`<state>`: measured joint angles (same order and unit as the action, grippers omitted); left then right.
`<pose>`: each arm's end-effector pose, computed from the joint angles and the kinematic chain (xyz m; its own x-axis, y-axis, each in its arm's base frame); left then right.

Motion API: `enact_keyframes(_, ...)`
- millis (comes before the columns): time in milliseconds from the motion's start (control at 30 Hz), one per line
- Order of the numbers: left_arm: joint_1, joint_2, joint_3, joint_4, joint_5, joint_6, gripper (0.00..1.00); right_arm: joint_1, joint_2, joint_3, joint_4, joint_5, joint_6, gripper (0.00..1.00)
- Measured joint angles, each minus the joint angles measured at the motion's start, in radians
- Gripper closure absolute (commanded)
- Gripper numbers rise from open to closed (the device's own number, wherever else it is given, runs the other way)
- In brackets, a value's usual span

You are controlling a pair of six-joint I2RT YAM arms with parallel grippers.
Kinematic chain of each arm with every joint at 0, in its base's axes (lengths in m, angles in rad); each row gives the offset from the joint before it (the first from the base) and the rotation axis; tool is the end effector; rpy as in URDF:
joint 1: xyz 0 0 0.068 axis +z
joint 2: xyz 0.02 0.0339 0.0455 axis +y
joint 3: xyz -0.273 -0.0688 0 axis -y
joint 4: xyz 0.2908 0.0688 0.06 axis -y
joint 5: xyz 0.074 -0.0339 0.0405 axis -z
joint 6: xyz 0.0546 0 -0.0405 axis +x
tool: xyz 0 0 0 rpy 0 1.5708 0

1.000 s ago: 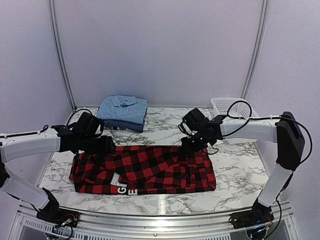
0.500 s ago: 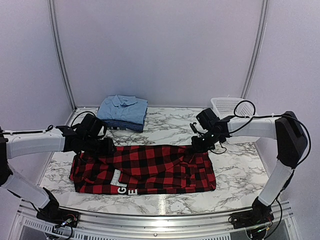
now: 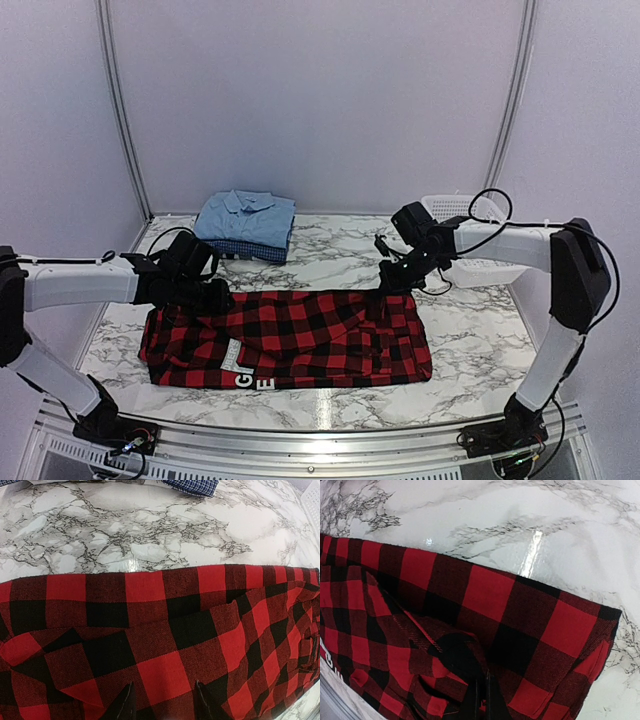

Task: Fold and stack the long sleeve shirts
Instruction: Adjust the sleeve of the rectangle-folded shirt.

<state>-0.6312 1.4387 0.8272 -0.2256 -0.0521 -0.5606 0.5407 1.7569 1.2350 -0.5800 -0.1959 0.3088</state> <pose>0.2783 -0.1999 0.1708 -0.8062 -0.0684 -0.5877 0.1565 0.9333 -0.3233 0.3462 0.2202 0.1750 -0.9050 -0.1956 -0.3778 -0.3204 0.8976 0.3028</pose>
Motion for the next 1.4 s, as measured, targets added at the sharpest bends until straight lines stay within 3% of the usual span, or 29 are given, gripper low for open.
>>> enact_keyframes(567,0.0,0.014,-0.008,0.04,0.011,0.027,0.61,-0.035,0.011,0.144,-0.3,-0.145,-0.028,0.99)
enact_keyframes(767,0.0,0.041,-0.008,0.049,0.021,0.029,0.61,-0.127,0.067,0.15,-0.309,-0.17,-0.027,0.7)
enact_keyframes(833,0.0,0.05,-0.008,0.052,0.025,0.029,0.61,-0.14,0.096,0.156,-0.289,-0.158,-0.021,0.64)
enact_keyframes(967,0.0,0.053,-0.008,0.06,0.025,0.029,0.61,-0.135,0.08,0.109,-0.179,-0.129,-0.013,0.65)
enact_keyframes(1200,0.0,0.053,-0.008,0.066,0.025,0.025,0.61,-0.055,-0.109,-0.102,-0.007,-0.016,0.024,0.7)
enact_keyframes(1400,0.0,0.053,-0.008,0.067,0.018,0.014,0.61,-0.016,-0.109,-0.208,0.098,0.025,0.065,0.68)
